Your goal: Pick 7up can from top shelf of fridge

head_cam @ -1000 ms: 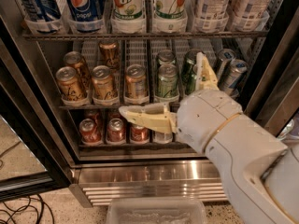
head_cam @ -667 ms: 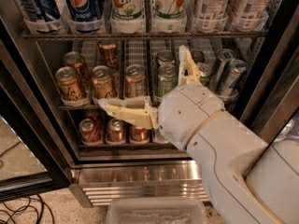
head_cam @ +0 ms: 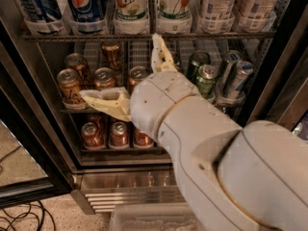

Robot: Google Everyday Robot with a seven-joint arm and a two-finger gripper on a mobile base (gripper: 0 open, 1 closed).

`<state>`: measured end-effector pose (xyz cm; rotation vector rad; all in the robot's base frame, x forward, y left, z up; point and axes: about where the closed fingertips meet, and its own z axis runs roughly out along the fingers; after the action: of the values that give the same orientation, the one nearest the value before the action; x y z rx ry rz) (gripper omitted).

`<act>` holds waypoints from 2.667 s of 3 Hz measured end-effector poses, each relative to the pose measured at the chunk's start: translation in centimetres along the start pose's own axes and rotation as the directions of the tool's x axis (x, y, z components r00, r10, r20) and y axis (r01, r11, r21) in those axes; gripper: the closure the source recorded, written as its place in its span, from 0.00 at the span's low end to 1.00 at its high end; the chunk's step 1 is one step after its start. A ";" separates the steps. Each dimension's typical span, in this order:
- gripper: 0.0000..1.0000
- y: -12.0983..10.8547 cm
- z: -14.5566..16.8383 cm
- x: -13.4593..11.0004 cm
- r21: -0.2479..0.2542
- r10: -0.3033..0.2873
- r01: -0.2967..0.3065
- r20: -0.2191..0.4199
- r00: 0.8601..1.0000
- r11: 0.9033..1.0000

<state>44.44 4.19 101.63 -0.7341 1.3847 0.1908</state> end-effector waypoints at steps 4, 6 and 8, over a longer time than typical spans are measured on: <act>0.23 -3.8 -1.8 1.7 0.165 0.120 -0.105 -0.081 0.989 0.981; 0.21 -8.5 -5.5 1.9 0.169 0.040 -0.051 0.065 0.997 0.984; 0.32 -8.3 0.2 1.6 0.030 -0.095 0.091 0.145 0.985 0.995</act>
Offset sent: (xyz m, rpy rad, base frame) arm 0.0183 -0.0329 -0.0147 -0.0264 0.1257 -0.1996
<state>49.34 -2.50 103.08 -0.7488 1.2088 0.1515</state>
